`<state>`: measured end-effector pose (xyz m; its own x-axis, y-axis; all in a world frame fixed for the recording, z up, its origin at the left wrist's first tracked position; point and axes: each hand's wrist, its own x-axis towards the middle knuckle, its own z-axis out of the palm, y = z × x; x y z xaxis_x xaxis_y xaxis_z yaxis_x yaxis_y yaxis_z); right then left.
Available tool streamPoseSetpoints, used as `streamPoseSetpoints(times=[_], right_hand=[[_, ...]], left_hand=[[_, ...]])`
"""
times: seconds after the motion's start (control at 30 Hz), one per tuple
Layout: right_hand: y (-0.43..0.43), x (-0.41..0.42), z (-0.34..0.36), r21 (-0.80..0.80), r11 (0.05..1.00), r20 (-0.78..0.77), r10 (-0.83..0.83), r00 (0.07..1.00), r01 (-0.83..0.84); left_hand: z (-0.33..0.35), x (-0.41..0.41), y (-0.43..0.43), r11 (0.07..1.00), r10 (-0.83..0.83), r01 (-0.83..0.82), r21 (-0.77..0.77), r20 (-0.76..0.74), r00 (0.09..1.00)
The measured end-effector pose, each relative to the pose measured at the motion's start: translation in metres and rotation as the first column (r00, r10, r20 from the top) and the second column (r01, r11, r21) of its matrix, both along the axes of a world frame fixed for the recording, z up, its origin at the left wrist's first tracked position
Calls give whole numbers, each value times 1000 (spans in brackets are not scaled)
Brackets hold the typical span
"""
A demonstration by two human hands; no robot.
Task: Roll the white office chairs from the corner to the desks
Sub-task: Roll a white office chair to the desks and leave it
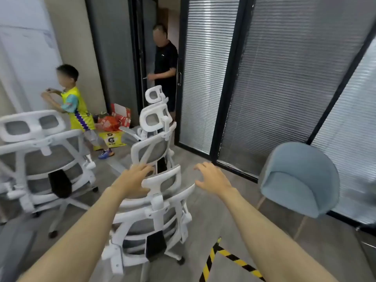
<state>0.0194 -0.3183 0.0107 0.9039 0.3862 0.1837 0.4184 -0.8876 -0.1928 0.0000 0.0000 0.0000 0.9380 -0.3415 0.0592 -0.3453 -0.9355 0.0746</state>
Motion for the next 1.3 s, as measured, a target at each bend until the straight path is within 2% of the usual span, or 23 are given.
streamPoseSetpoints(times=[0.07, 0.2, 0.33, 0.4, 0.5, 0.63, 0.93, 1.3], right_hand=[[24, 17, -6, 14, 999, -62, 52, 997, -51], [69, 48, -21, 15, 994, -149, 108, 983, -107], [102, 70, -38, -15, 982, -211, 179, 961, -187], [112, 78, -49, -58, 979, -219, 180, 959, -197], [121, 88, -60, -177, 970, -152, 139, 979, -165], [133, 98, -65, -269, 950, -140, 122, 983, -156], [125, 81, -79, -143, 983, -61, 105, 993, -113], [94, 17, -84, -8, 1000, -64, 14, 998, -14]], left_hand=[[-7, 8, 12, 999, 13, -15, -41, -50, 999], [-27, 23, 36, 991, 75, -99, -91, -240, 968], [-45, 36, 48, 987, 122, -151, -62, -331, 936], [-52, 42, 47, 986, 150, -165, -20, -311, 939], [-58, 48, 44, 976, 216, -218, 22, -258, 942], [-66, 54, 42, 972, 232, -219, 89, -186, 955], [-66, 40, 27, 964, 250, -239, 112, -89, 964], [-62, 8, 4, 980, 171, -157, 125, -112, 979]])
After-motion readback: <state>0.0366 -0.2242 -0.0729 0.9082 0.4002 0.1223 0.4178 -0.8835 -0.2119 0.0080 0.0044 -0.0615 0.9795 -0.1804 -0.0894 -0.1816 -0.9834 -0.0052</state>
